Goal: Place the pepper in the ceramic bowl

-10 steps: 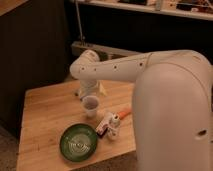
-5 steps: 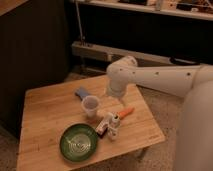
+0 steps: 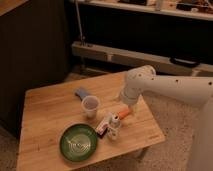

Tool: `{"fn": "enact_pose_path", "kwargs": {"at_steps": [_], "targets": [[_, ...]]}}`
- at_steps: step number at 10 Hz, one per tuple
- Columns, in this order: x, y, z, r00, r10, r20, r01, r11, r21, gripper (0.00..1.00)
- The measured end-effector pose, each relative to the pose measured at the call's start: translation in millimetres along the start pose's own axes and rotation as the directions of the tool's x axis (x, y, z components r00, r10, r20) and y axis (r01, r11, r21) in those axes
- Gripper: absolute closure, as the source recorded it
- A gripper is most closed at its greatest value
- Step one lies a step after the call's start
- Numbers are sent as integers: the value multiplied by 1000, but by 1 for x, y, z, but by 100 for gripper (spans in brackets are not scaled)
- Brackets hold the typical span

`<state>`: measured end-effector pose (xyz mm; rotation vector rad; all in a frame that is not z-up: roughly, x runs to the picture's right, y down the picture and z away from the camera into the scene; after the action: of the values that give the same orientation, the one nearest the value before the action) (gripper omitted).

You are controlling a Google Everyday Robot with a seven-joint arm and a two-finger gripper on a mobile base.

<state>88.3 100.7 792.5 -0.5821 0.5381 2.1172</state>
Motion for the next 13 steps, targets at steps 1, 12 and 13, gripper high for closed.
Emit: {"fn": "enact_pose_path", "kwargs": {"at_steps": [1,12,13], "targets": [[2,4,13,1000,10,-17,-10,1000,-1,20],[2,11,78,986,167,-30,-164,983,80,20],[-3,10,81,985,172,-30,-170,984,54,20]]}}
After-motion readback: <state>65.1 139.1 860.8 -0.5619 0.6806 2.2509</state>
